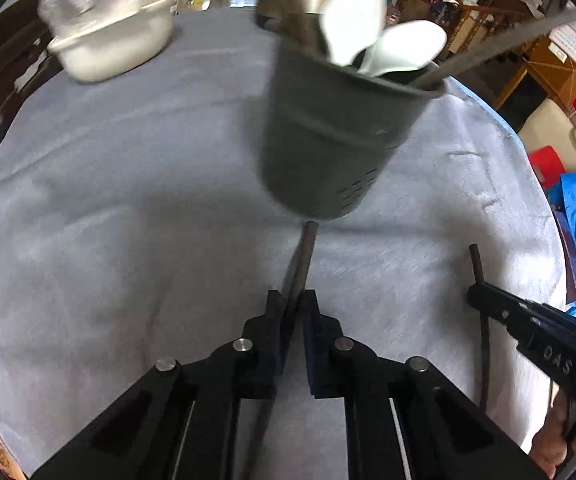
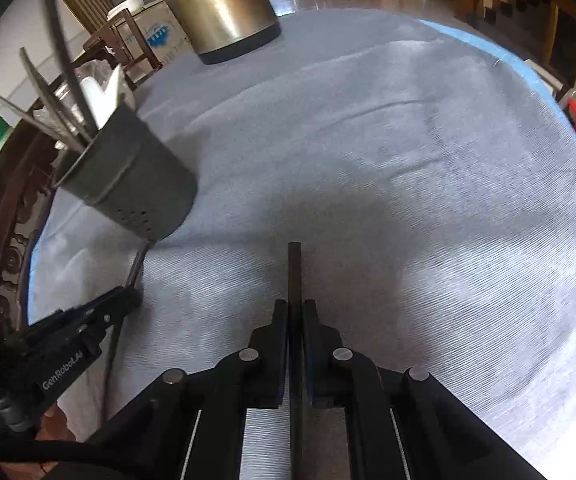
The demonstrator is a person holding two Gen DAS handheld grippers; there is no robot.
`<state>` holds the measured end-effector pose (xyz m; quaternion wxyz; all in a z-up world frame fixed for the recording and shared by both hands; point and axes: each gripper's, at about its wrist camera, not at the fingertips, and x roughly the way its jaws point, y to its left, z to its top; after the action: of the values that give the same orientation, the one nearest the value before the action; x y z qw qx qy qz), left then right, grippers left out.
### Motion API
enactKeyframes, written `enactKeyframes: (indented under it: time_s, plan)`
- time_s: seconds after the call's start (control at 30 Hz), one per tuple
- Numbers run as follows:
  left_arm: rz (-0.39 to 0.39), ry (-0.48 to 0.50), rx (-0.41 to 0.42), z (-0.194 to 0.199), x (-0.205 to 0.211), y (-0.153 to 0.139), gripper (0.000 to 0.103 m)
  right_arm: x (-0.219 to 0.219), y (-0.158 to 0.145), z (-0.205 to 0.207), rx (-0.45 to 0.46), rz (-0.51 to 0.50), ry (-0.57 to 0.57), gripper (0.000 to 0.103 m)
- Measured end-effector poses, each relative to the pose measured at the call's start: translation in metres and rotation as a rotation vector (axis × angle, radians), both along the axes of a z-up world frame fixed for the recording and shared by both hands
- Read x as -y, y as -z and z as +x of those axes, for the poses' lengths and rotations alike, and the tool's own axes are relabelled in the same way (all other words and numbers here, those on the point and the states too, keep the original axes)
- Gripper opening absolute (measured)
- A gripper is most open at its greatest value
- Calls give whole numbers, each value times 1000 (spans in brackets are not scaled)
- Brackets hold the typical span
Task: Organize utensils
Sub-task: 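Grasp a dark chopstick with the right tool while the left tool grasps the other, then lift both chopsticks over the grey holder and open both tools to drop them in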
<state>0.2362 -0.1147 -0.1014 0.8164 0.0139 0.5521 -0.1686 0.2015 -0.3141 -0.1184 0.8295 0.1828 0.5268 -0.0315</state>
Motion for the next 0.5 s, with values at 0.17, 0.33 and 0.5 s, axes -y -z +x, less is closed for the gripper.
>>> enactKeyframes:
  time_s: [0.17,0.33,0.5]
  plan:
    - [-11,-34,-26,2,-27,1,9,-18,1,4,2,-13,-20,7]
    - [-19,-18,-56,11,-30,2,12,-32,0,10,-29,-56,-44,9]
    - [-23,6,-56,28,-26,1,21,-45,-2,22,-45,-102,-72,9]
